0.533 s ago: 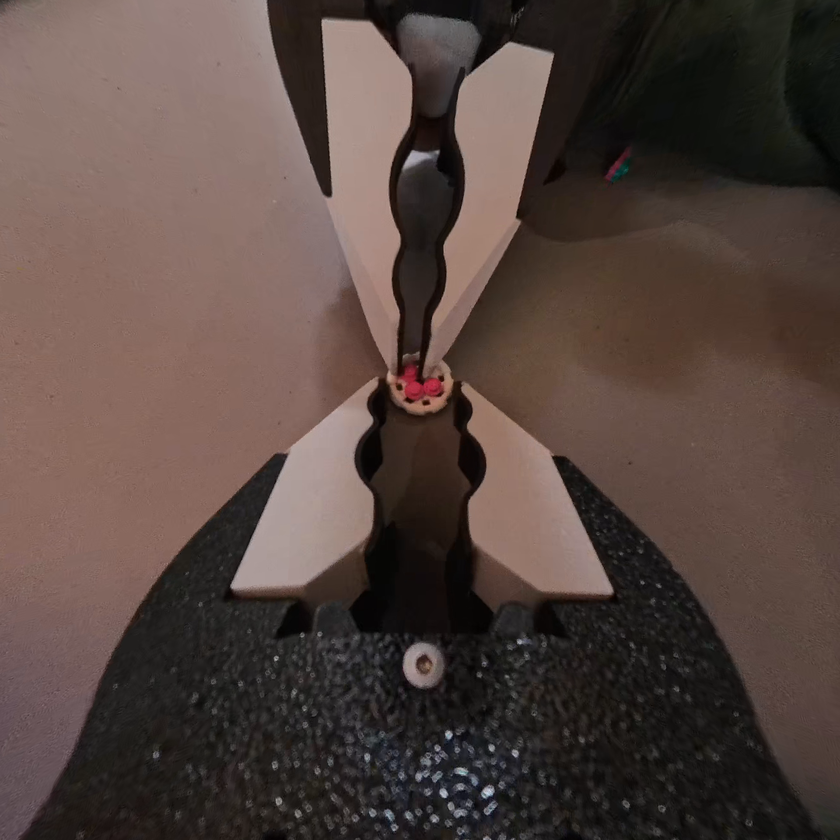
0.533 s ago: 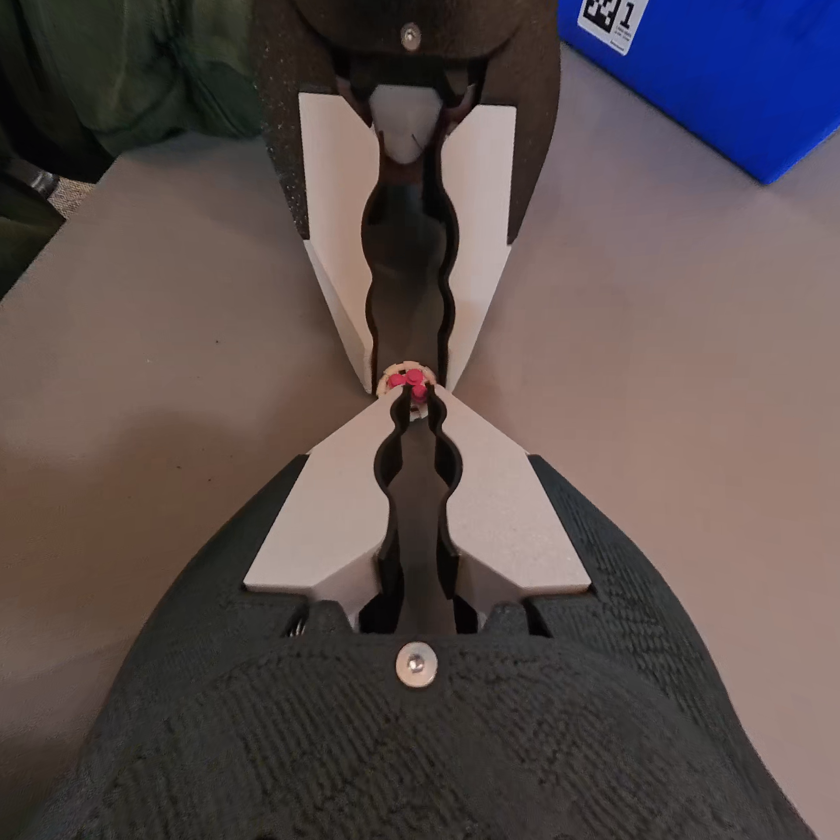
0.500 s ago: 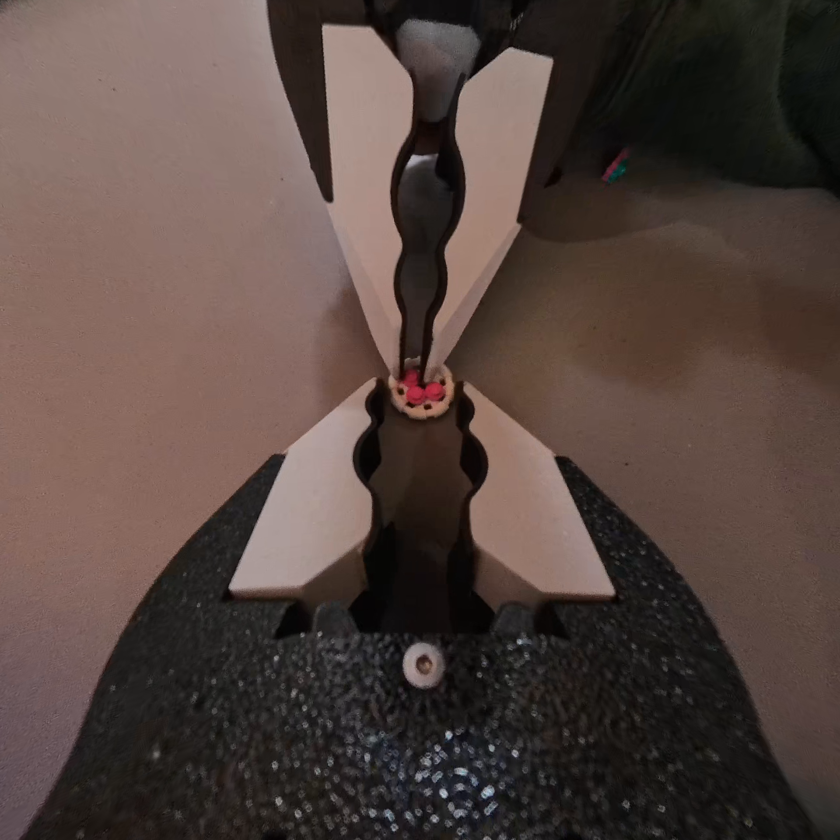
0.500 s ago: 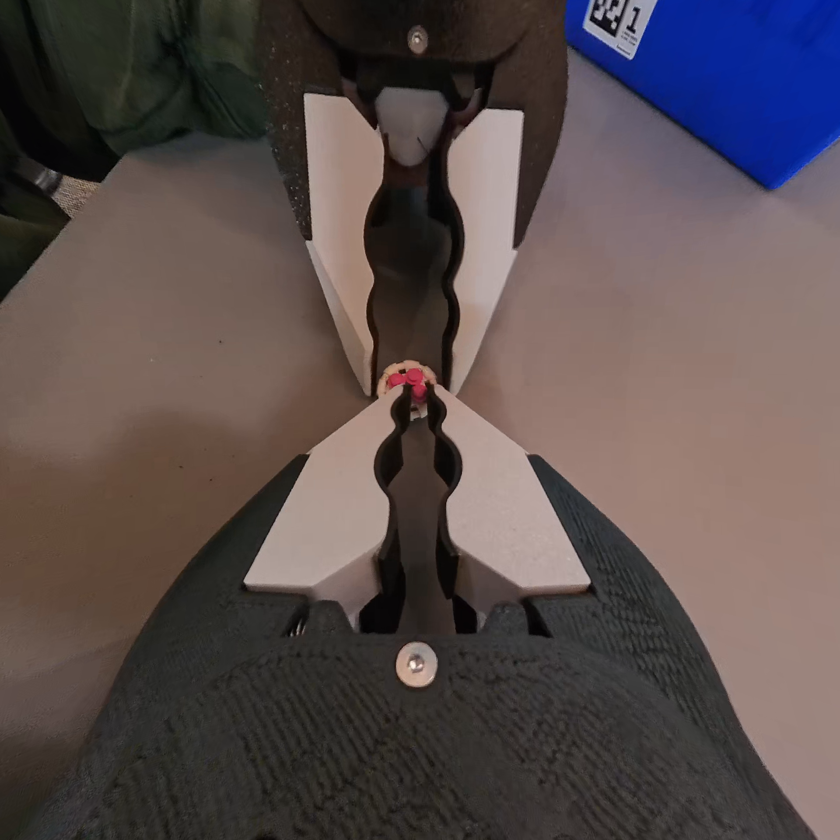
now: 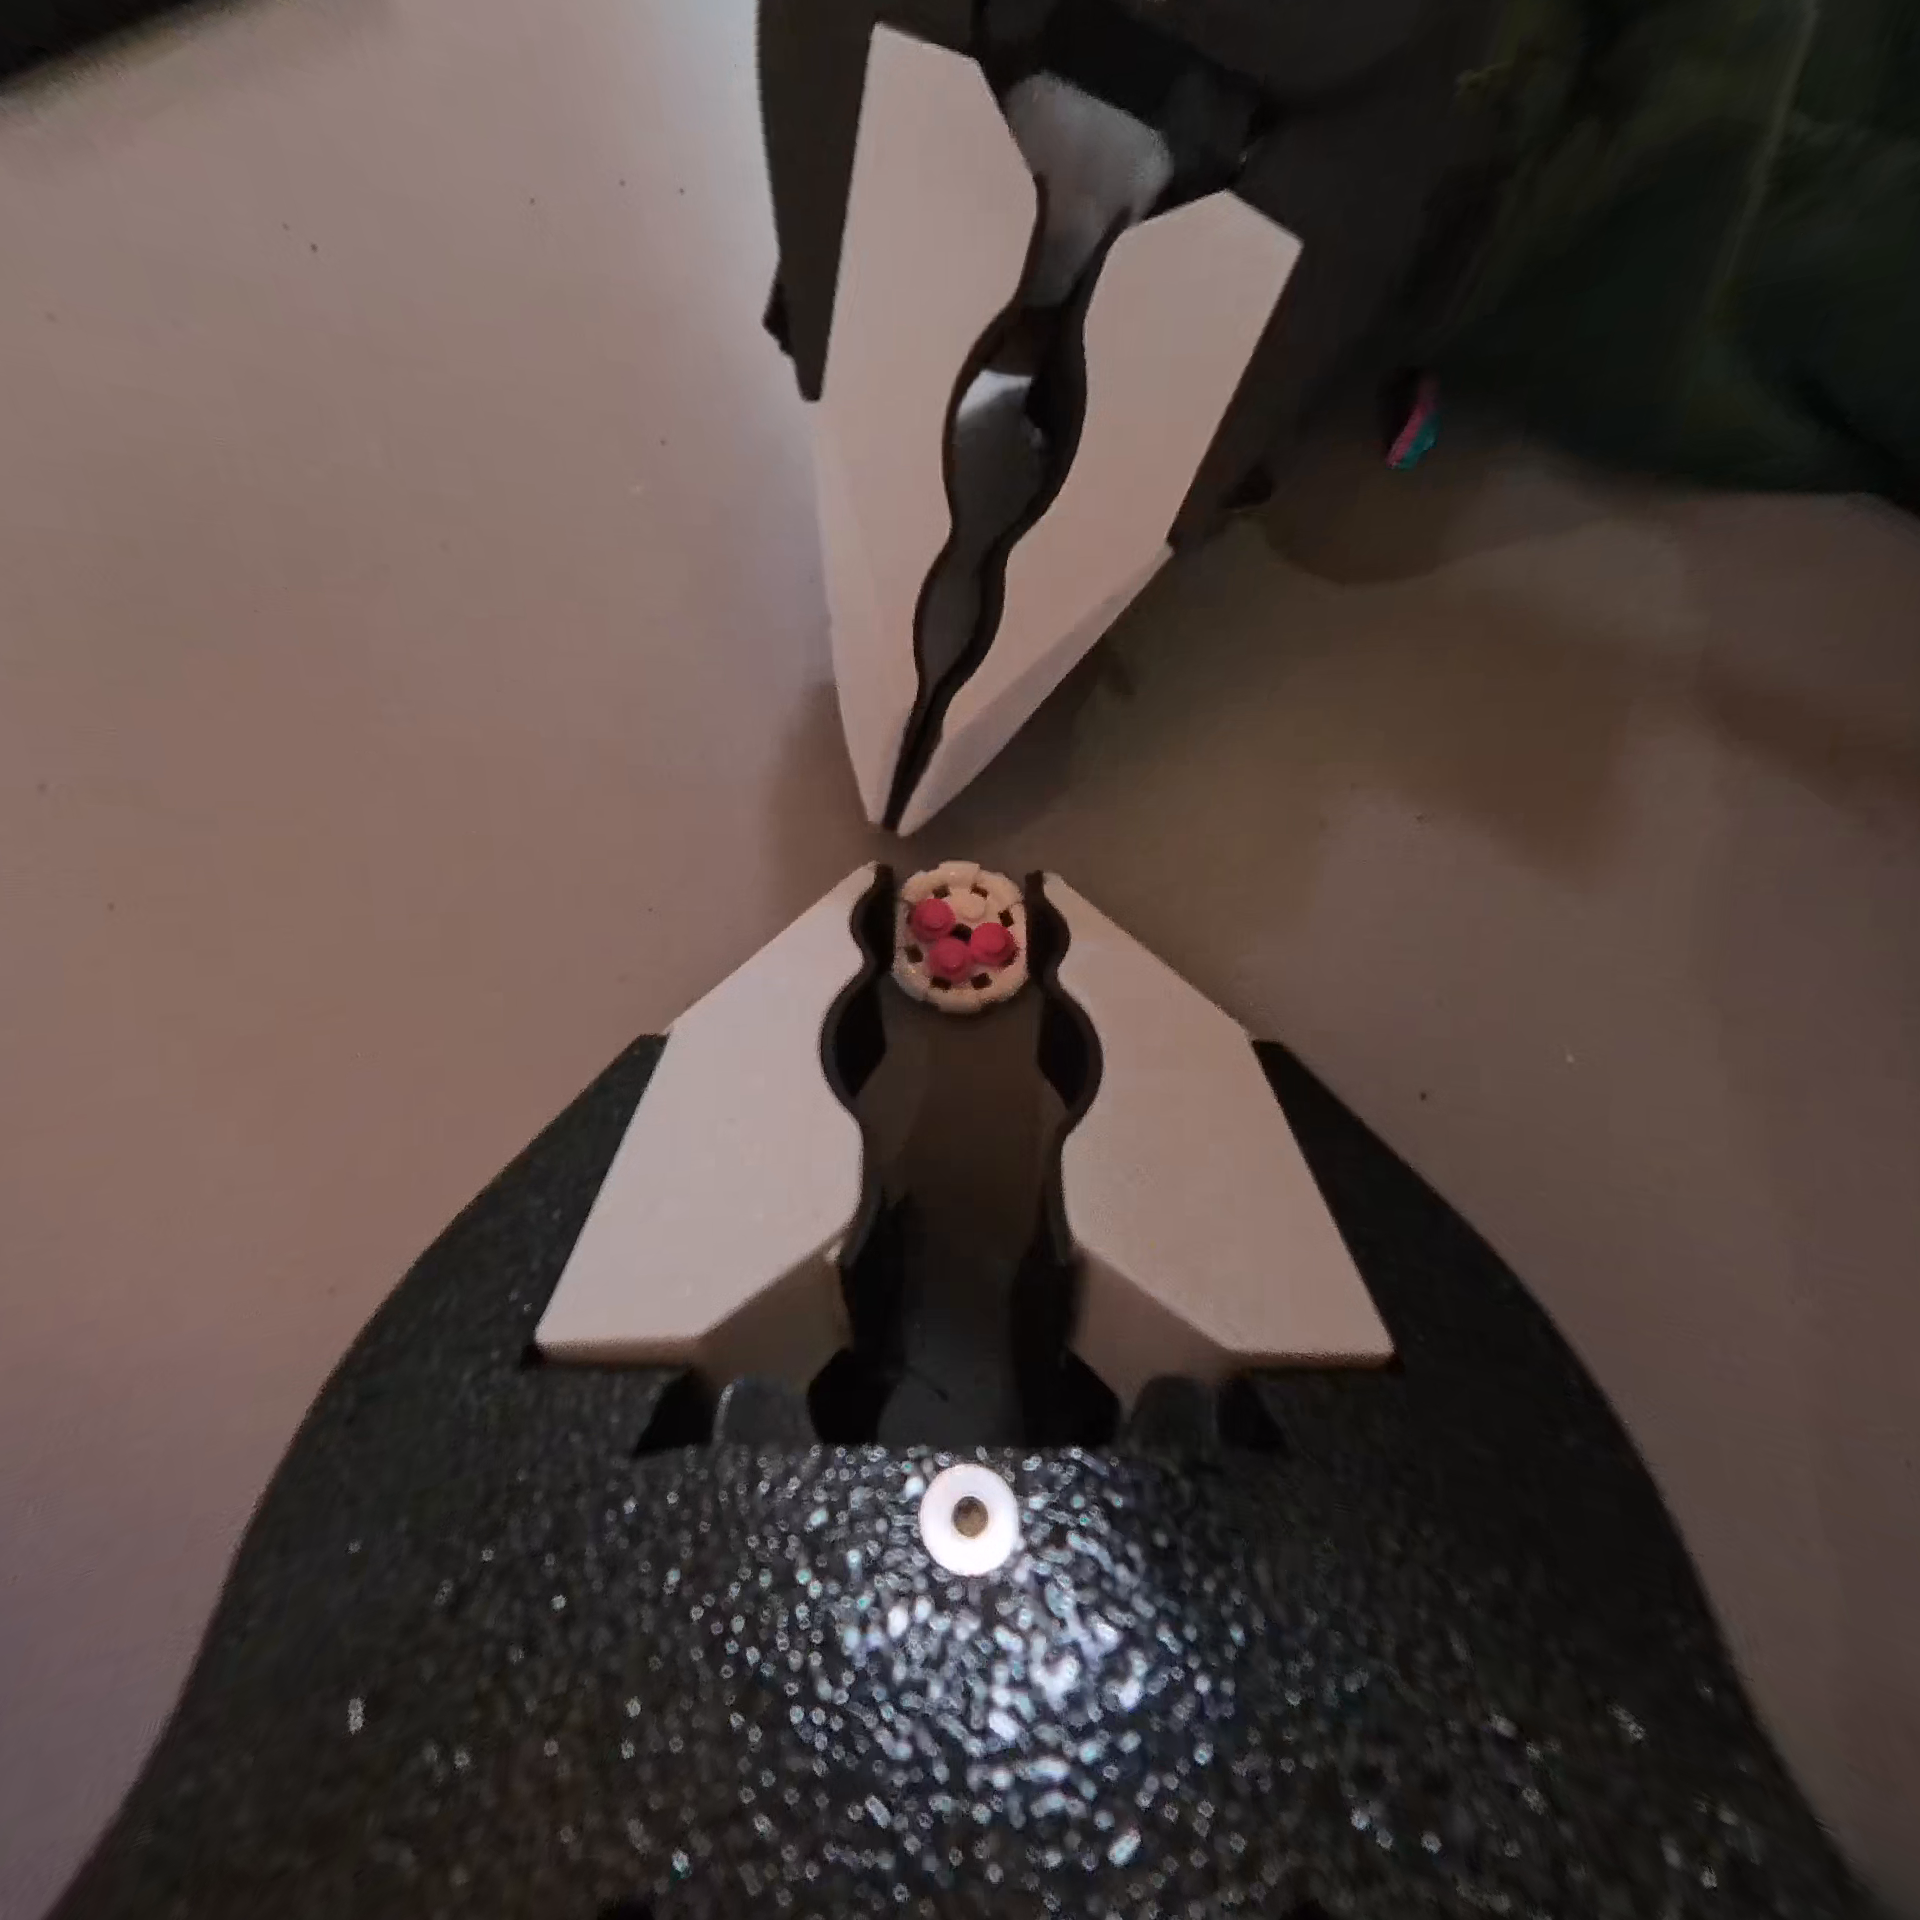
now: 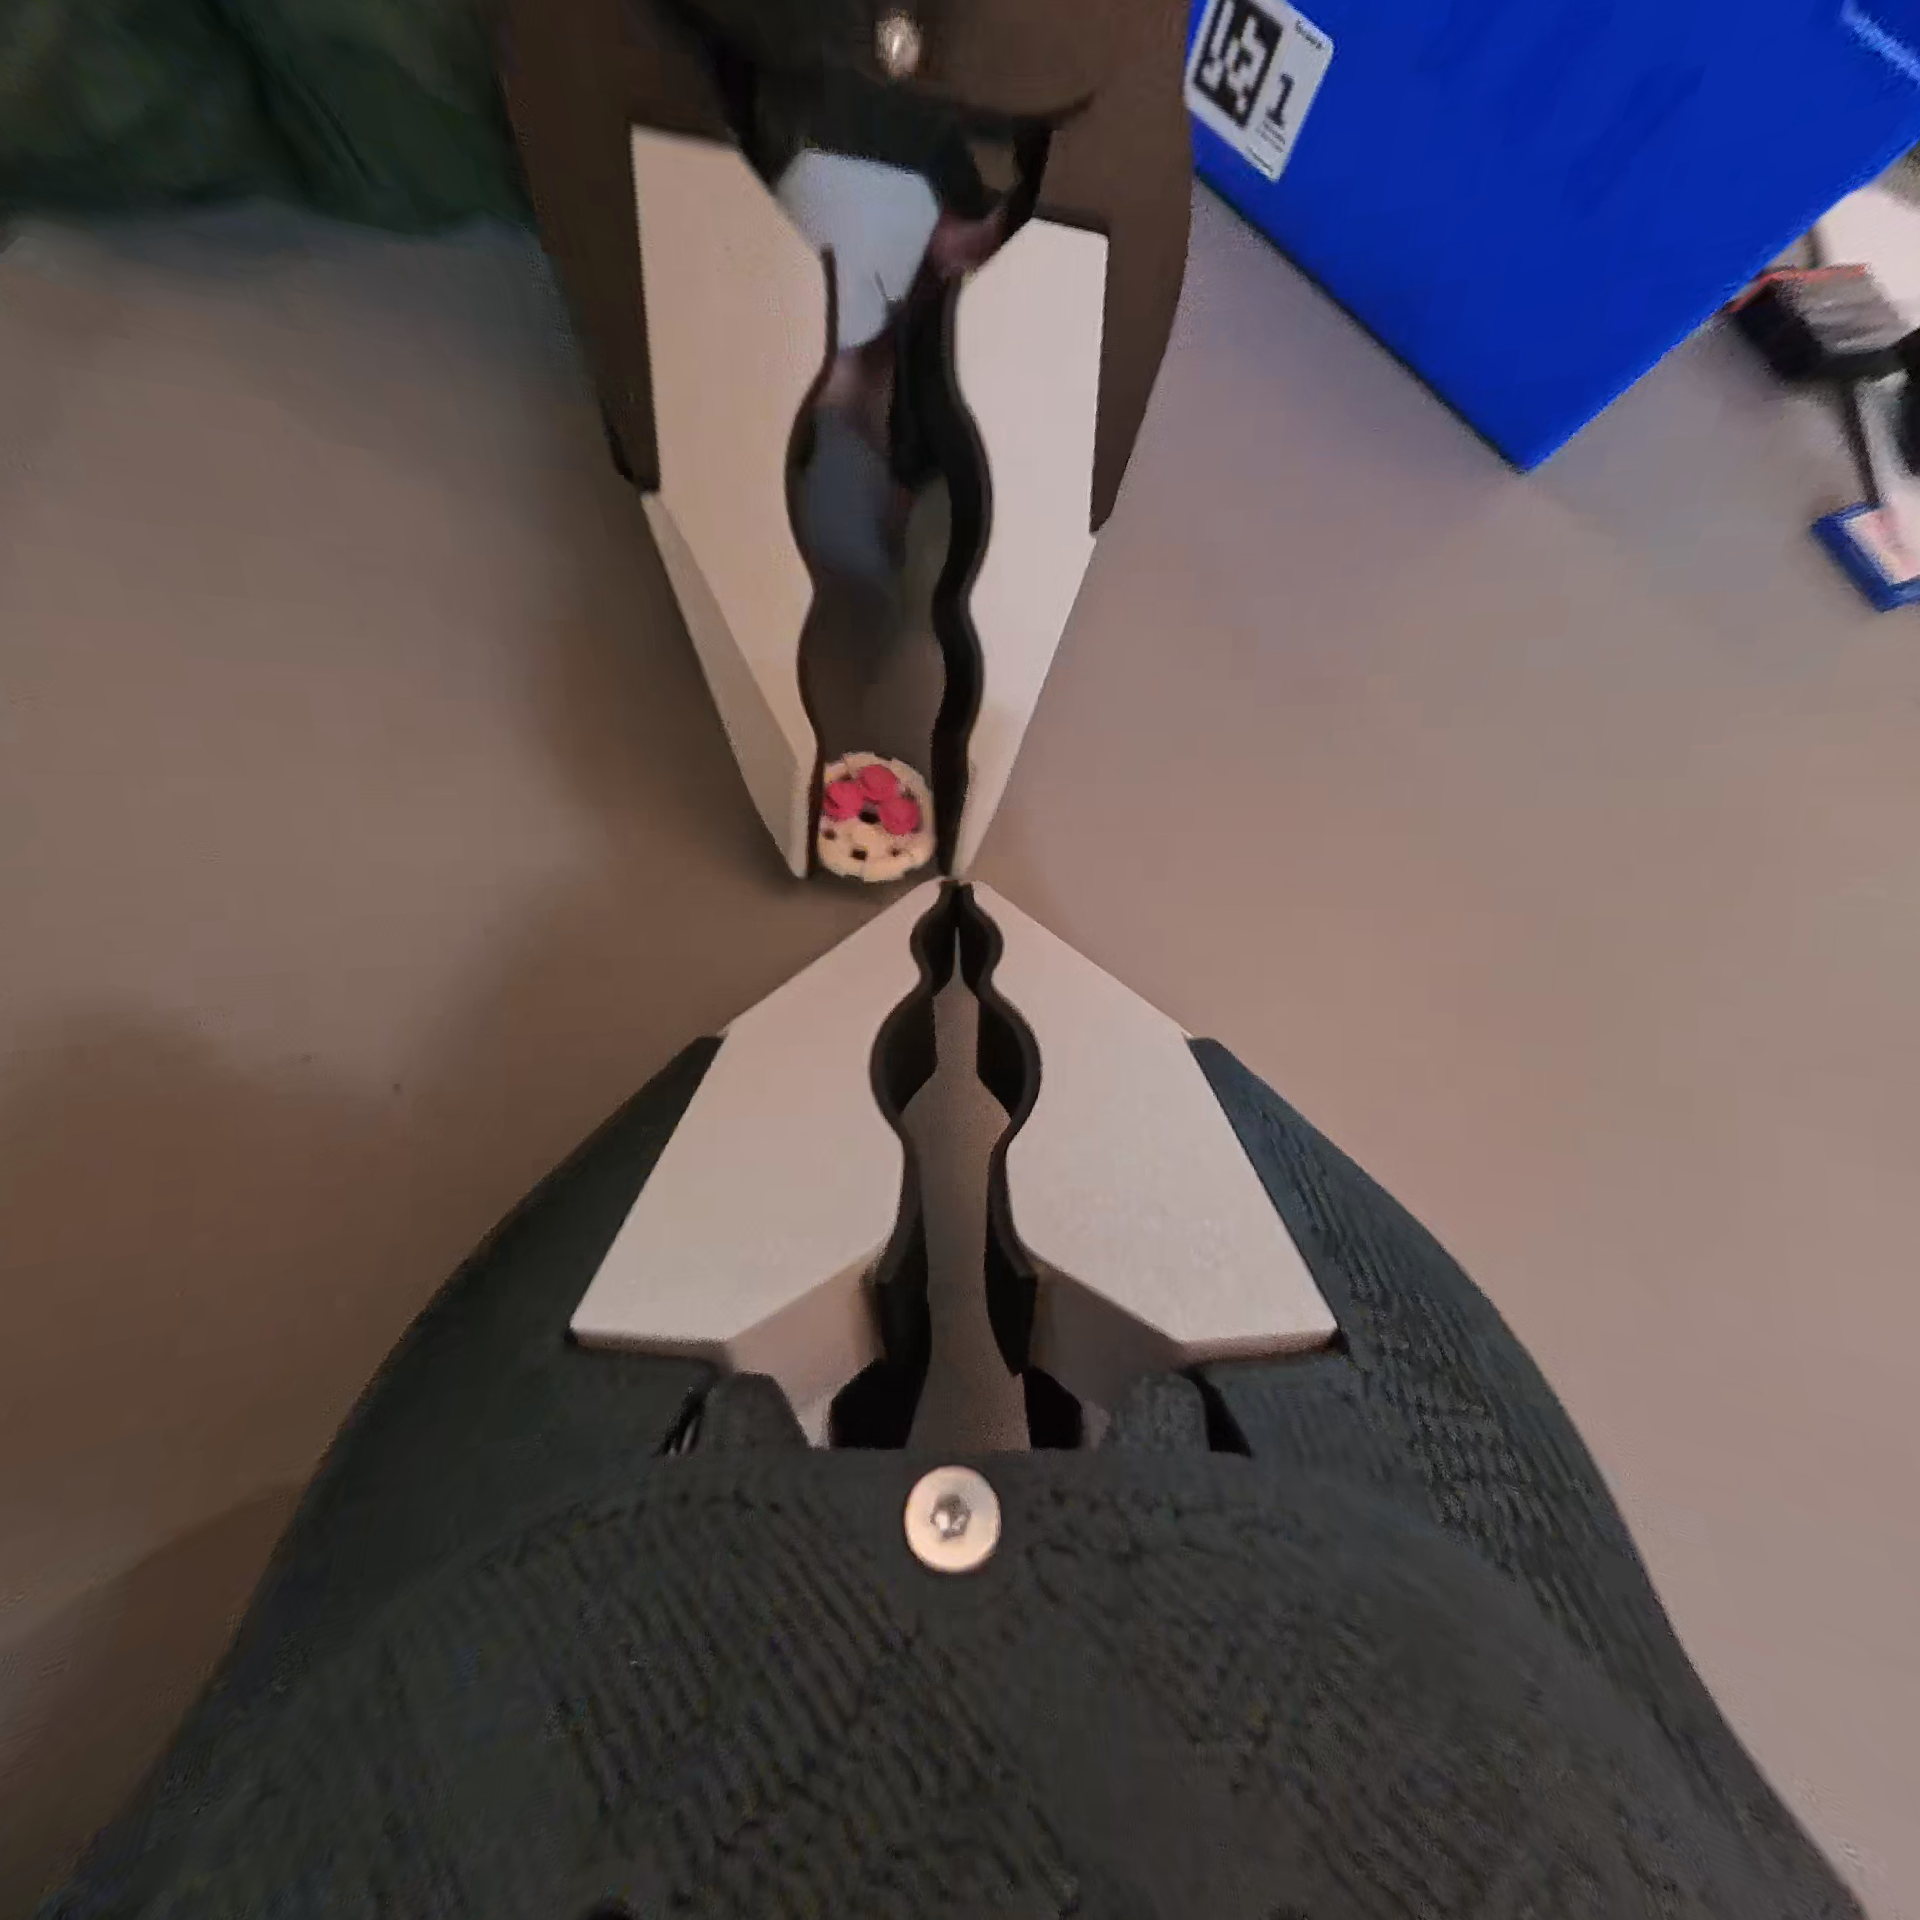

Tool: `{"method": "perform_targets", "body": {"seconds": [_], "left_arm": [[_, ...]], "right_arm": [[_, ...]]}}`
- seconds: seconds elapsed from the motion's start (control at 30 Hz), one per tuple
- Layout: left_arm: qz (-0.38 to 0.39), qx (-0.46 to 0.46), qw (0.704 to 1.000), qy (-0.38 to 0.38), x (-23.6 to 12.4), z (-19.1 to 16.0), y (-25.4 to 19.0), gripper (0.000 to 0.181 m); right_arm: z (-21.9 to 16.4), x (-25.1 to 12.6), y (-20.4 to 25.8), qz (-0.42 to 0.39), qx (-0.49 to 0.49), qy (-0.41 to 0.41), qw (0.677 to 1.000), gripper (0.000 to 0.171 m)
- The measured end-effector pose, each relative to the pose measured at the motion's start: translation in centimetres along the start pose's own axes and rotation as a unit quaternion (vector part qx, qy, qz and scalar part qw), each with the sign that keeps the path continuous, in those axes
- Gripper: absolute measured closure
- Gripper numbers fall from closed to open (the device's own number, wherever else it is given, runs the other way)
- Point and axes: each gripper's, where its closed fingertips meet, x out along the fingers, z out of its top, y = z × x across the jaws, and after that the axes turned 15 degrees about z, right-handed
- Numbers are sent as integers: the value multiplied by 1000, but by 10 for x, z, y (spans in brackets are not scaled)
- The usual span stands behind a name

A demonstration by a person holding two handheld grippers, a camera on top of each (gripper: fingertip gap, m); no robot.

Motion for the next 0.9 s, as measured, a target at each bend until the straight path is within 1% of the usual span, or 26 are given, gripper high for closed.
{"method": "perform_targets", "body": {"seconds": [0.03,0.07,0.13,0.2,0.3,0.37,0.47,0.53,0.63,0.7,0.77,0.83,0.9], "left_arm": [[-2,-2,1000,-1,-1,0,0,158],[-4,1,1000,-1,-1,0,-1,158],[-1,18,1000,-1,-1,-1,-2,158],[24,46,999,-14,-1,1,1,158],[91,91,989,-75,-8,19,13,159],[125,112,978,-123,-17,35,18,159],[156,142,967,-146,-24,43,19,159],[176,167,959,-150,-25,45,19,159],[181,174,956,-154,-26,45,19,159],[178,135,960,-166,-29,49,24,163],[165,76,969,-166,-32,49,33,167],[152,11,972,-177,-37,50,42,171],[142,-41,971,-188,-40,51,50,173]], "right_arm": [[2,1,3,24,25,-17,999,171],[3,1,4,39,50,-29,998,171],[4,-3,-1,40,90,-44,994,166],[11,-11,-7,34,132,-75,988,161],[27,-22,-9,67,220,-153,961,154],[35,-25,-9,91,263,-192,941,155],[38,-21,-8,106,294,-204,928,155],[40,-18,-7,115,305,-211,922,163],[40,-19,-8,109,303,-211,923,163],[39,-21,-18,59,276,-207,937,164],[33,-28,-36,-47,216,-177,959,164],[39,-42,-48,-153,112,-154,970,164],[49,-50,-50,-226,12,-134,965,164]]}}
